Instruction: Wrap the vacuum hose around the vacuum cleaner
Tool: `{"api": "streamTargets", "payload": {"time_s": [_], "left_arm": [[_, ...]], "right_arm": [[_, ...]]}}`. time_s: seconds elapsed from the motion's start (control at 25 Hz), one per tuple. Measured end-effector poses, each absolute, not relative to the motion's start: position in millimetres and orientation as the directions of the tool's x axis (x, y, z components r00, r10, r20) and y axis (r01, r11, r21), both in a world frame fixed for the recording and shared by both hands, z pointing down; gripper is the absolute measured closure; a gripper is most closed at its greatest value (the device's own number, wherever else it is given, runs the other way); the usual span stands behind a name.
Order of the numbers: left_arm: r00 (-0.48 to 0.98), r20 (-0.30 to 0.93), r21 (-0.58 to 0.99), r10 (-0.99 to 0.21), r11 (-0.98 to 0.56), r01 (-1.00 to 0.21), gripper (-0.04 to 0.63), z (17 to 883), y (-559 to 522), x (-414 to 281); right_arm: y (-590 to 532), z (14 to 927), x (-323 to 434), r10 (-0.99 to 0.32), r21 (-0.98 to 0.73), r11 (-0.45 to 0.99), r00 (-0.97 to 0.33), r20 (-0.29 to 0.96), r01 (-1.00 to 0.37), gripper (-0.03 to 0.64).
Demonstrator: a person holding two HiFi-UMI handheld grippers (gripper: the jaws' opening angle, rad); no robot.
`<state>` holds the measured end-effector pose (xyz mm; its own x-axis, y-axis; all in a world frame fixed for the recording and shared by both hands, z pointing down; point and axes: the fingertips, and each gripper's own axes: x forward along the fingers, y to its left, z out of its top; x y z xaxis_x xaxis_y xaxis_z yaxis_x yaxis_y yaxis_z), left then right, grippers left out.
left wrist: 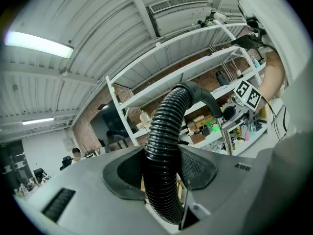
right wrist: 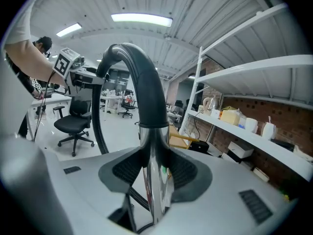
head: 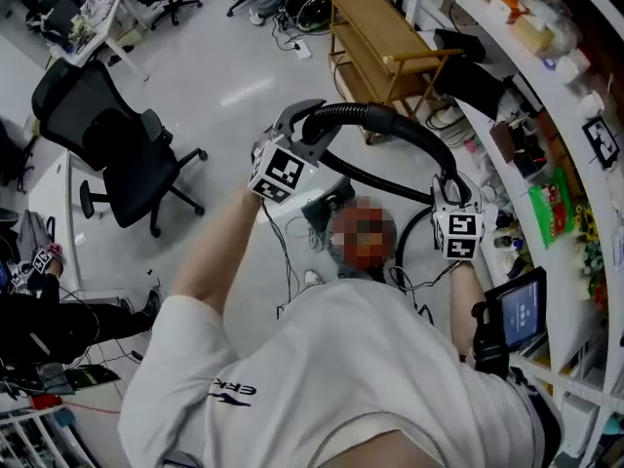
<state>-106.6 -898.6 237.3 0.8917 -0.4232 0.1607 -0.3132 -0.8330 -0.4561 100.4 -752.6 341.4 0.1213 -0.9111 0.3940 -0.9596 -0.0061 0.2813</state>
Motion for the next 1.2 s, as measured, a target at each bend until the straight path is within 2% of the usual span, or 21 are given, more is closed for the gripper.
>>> {"api": "streamTargets", "payload": {"time_s": [0.64, 0.96, 1.2], "left_arm": [[0.869, 0.102, -0.474, -0.485, -0.791, -0.386, 0.423, 232.0, -970.8, -234.0], [0.847, 0.108, -0.463, -0.521, -0.780, -0.421, 0.430, 244.0, -991.2, -265.7], [0.816, 0.086, -0.499, -0.572, -0.733, -0.462, 0.460, 235.7, -998.7, -278.7]], "right_arm": [[-840.2, 322.3, -9.2, -0.922, 0.329, 0.065, 0.070, 0.382, -0.942, 0.445], [-870.4, 301.0, -31.1, -0.933, 0.413, 0.103, 0.056, 0.355, -0.905, 0.445], [-889.1, 299.5, -46.4, -0.931, 0.423, 0.141, 0.025, 0.364, -0.895, 0.445]]}}
